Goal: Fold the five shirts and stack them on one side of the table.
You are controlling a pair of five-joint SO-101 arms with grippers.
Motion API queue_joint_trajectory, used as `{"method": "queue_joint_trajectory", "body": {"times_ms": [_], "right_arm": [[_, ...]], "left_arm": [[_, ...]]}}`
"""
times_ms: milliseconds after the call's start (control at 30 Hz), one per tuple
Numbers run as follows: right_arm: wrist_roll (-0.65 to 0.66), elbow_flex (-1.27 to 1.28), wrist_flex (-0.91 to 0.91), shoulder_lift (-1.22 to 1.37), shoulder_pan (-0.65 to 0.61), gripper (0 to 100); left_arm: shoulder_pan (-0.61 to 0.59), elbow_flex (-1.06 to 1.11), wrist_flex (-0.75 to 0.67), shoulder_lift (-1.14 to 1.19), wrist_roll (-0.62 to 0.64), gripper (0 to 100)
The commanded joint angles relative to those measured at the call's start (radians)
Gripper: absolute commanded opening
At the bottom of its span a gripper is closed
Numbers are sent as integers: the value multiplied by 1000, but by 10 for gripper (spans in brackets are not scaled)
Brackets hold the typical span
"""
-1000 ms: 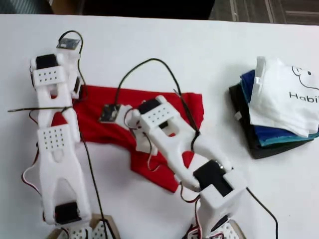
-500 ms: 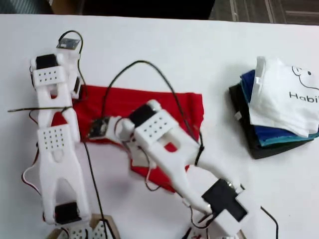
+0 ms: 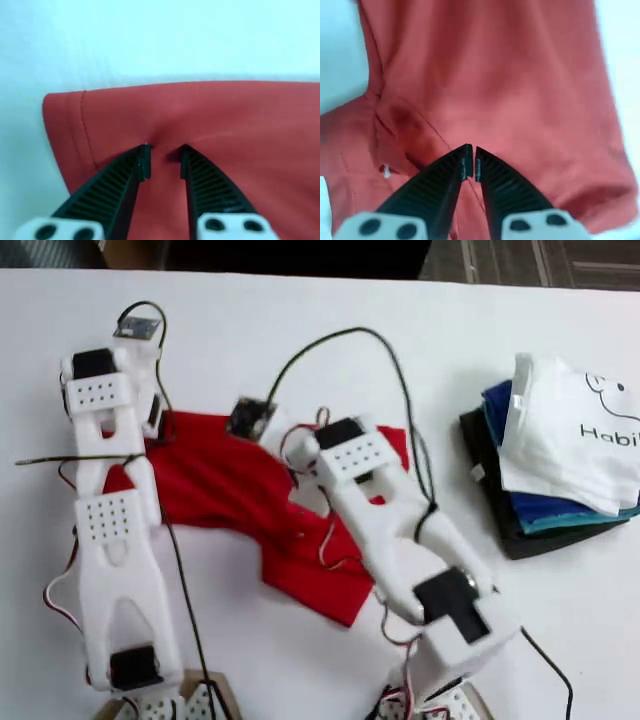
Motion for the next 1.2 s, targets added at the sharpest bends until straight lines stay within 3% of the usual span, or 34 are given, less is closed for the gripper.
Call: {"method": "queue_joint_trajectory", "body": {"times_ms": [0,467,567,800,1033,1167], "right_arm": [[23,-38,-12,58,-1,21],[31,3,334,-2,-143,21],[84,72,361,-8,-208,21],[83,120,354,-206,-286,22],[81,143,240,-294,-154,22],[80,222,162,-255,-142,23]], "left_arm": [[6,-1,-15,5,8,133],[6,1,-23,5,8,133],[6,-1,-23,5,8,133],[6,1,-23,5,8,133],[6,1,-23,5,8,133],[6,1,-23,5,8,133]]}}
